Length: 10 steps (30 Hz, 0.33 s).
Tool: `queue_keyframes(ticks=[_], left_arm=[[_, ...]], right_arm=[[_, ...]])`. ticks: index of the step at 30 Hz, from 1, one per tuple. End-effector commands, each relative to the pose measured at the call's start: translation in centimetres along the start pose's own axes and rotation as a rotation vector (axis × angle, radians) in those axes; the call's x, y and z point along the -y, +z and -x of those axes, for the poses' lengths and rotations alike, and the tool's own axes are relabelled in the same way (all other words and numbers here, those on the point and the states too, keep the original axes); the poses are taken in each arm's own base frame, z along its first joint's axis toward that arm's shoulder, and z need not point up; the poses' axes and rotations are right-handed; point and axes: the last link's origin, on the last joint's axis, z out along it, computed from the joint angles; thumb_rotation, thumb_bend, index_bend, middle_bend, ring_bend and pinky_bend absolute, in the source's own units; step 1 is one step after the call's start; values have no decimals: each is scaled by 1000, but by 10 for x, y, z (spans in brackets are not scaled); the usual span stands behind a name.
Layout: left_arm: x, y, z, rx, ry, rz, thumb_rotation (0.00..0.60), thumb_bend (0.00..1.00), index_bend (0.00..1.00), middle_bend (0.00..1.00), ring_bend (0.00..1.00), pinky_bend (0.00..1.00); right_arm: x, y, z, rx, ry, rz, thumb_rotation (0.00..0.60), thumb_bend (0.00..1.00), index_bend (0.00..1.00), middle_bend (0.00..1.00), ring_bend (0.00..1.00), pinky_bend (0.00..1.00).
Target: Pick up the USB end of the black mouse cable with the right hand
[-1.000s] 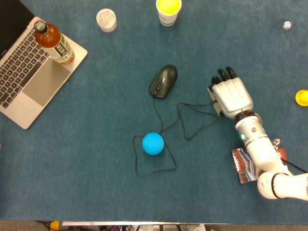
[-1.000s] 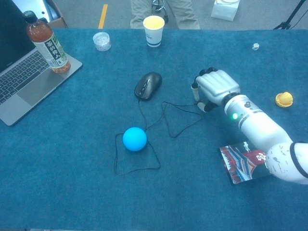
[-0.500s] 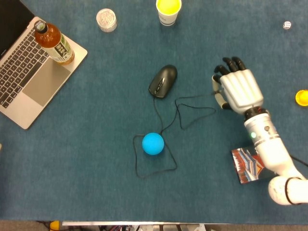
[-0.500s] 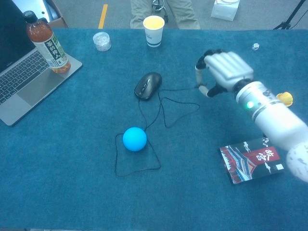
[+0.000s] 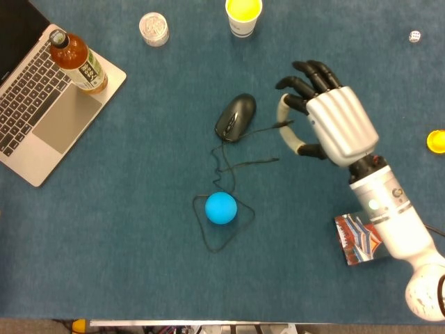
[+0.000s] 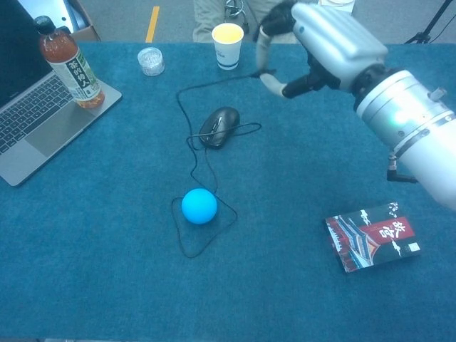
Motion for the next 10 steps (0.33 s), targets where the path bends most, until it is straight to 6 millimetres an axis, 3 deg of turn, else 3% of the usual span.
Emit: queue_keyframes(ticks=[1,10], left_arm=[[1,-2,-1,-2,0,-6,600,147,239,167,158,94],[3,-4,-3,-4,1,-9,600,147,240,167,158,94]], right_arm=[[9,0,-6,-15,32,-27,600,357,674,319,116,113],[12,-4,-6,0,36,-30,600,357,675,320,116,113]])
